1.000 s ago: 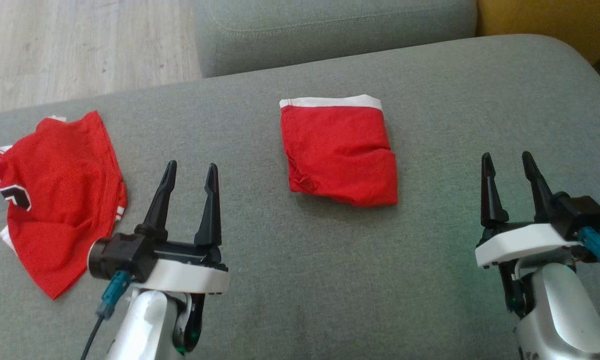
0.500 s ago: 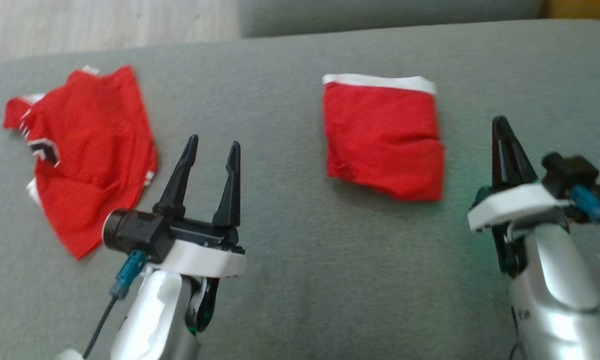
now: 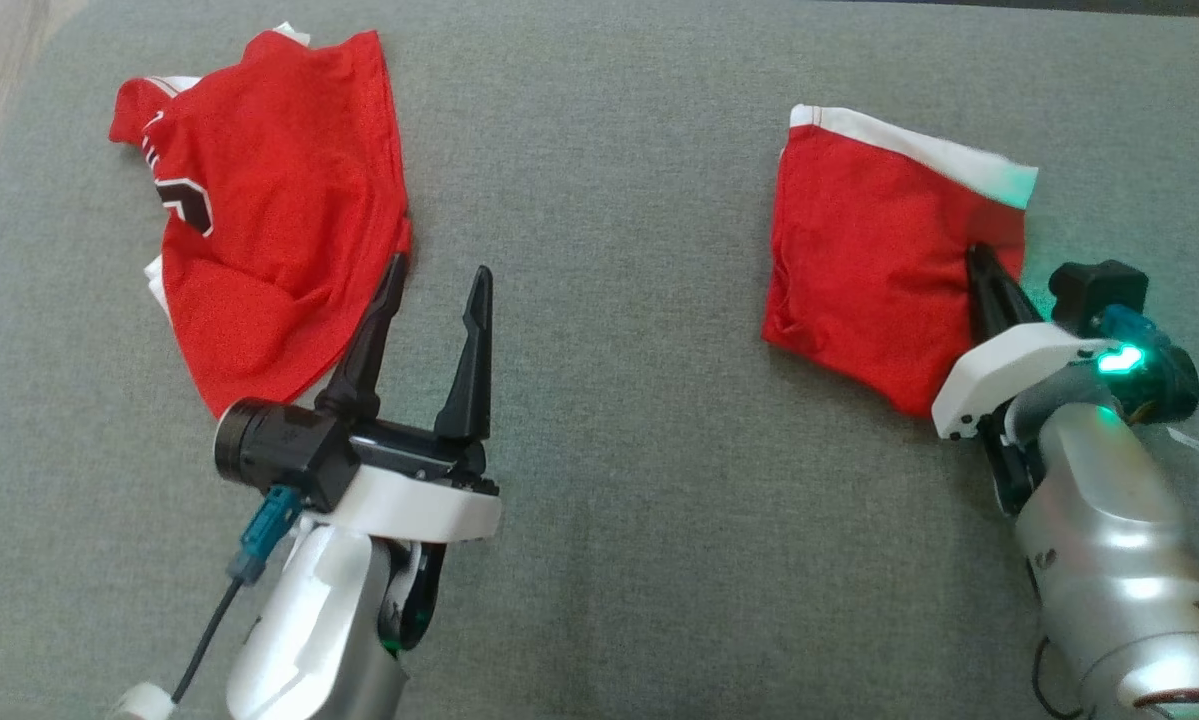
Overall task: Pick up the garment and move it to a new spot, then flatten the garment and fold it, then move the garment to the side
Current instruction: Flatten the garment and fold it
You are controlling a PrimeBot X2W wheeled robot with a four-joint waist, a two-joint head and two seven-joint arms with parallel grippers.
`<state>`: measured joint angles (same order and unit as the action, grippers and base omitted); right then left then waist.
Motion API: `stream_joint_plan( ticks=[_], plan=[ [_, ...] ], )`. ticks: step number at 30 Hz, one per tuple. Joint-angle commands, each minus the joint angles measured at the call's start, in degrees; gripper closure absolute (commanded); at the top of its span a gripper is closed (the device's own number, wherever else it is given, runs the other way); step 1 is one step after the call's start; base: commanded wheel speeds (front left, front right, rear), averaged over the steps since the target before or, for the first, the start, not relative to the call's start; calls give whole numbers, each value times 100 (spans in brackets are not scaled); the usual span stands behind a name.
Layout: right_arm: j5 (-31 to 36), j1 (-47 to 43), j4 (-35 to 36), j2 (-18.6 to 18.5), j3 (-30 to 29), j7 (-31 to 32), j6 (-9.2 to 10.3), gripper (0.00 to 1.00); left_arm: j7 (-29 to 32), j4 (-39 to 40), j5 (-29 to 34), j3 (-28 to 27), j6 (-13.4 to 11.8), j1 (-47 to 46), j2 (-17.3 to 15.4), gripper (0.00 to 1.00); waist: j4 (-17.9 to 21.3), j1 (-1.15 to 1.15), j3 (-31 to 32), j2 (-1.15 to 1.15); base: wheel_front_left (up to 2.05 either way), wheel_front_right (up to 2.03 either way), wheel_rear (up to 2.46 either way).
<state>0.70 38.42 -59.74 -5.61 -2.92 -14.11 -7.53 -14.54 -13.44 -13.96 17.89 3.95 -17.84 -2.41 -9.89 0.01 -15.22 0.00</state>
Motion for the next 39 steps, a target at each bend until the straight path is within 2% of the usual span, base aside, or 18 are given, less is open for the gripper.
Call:
stream_joint_plan(
  ticks=[1,5,11,14,23,29,34,39],
  plan=[
    [58,187,-12,16,124,-32,4,100,-46,193,-48,-150,-44,-230,-47,0,-6,-1,1,0,0,0,0],
    [96,419,-108,85,122,-75,4,100,-46,186,-59,-164,-62,-214,-47,0,25,-1,49,0,0,0,0],
    [-6,665,362,228,307,-86,4,100,-46,212,-89,-145,-63,-208,-47,0,-21,-1,89,0,0,0,0],
    [-22,716,361,257,526,-87,4,100,-46,234,-122,-116,-66,-213,-47,0,-96,-1,63,0,0,0,0],
    [114,784,-871,271,1043,121,4,100,-46,251,-256,57,-120,-259,-47,0,-372,-1,-1,0,0,0,0],
    [-36,804,-1052,272,1119,33,4,100,-46,224,-250,12,-151,-247,-47,0,-348,-1,56,0,0,0,0],
    [-297,761,-743,272,1191,-76,4,100,-46,234,-193,-114,-151,-181,-47,0,-96,-1,249,0,0,0,0],
    [-501,423,244,272,1039,-86,4,100,-46,247,-116,-247,-111,-71,-47,0,290,-1,491,0,0,0,0]
  ],
)
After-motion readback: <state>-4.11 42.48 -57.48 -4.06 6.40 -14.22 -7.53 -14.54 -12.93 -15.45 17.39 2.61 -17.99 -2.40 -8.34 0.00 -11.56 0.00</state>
